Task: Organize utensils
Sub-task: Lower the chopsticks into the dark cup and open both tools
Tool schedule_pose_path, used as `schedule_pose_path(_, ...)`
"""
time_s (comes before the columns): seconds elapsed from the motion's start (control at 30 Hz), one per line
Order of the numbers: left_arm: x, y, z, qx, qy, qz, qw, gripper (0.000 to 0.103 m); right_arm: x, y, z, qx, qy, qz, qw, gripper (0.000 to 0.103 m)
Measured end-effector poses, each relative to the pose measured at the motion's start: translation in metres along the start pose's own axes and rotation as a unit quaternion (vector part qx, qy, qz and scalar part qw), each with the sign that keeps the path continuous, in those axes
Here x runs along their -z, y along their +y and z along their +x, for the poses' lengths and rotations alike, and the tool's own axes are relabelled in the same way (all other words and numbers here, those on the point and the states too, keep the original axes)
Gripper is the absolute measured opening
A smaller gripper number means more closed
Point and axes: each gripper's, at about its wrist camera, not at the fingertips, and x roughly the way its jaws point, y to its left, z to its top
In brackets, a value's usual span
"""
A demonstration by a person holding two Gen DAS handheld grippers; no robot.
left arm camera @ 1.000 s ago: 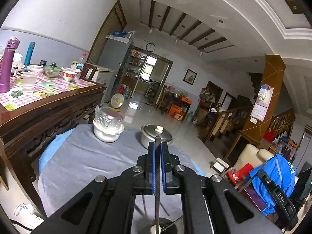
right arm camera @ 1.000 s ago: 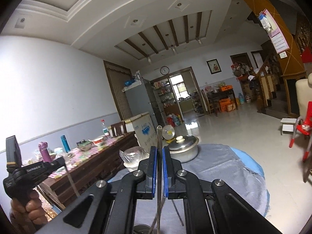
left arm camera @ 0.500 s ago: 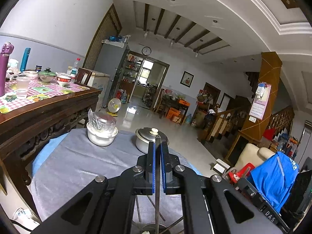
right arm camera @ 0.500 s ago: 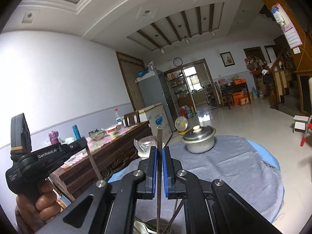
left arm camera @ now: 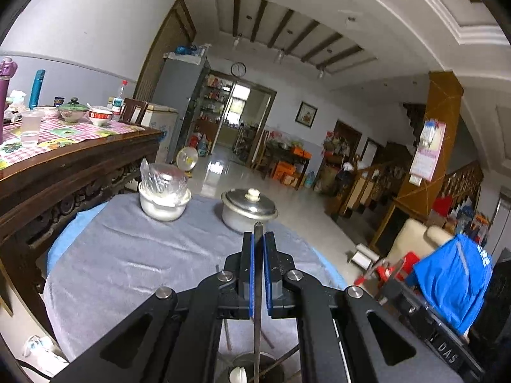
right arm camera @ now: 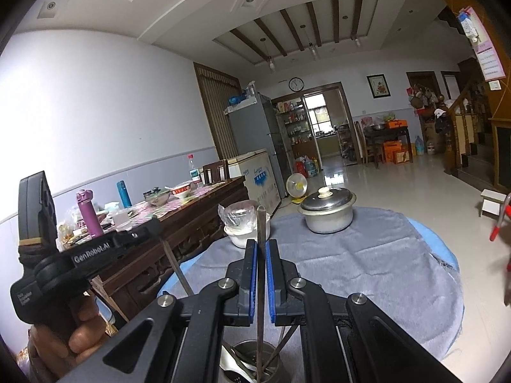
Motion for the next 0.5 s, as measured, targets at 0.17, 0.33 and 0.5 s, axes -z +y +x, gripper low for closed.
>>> schedule_pose_path(0.17, 0.0041, 0.0019, 0.0061, -0.002, 0.023, -0.003, 0.9997, 0.005, 0.003, -0.0043, 0.0026, 0.005, 0.012, 0.006, 1.0, 0.006)
schedule_pose_path(0.33, 0.0048, 0.0018, 0.0049, 0.001, 0.028, -0.005, 0.9996, 0.005, 0.0035, -0.0069, 0.0057, 0.006, 0.019, 0.012, 1.0, 0.007)
schedule_pose_path(0.5, 0.0038, 0.0031, 0.0039, 0.007, 0.032, -0.005, 0.9995, 0.005, 0.0038, -0.0072, 0.0053, 0.001, 0.021, 0.021, 1.0, 0.008)
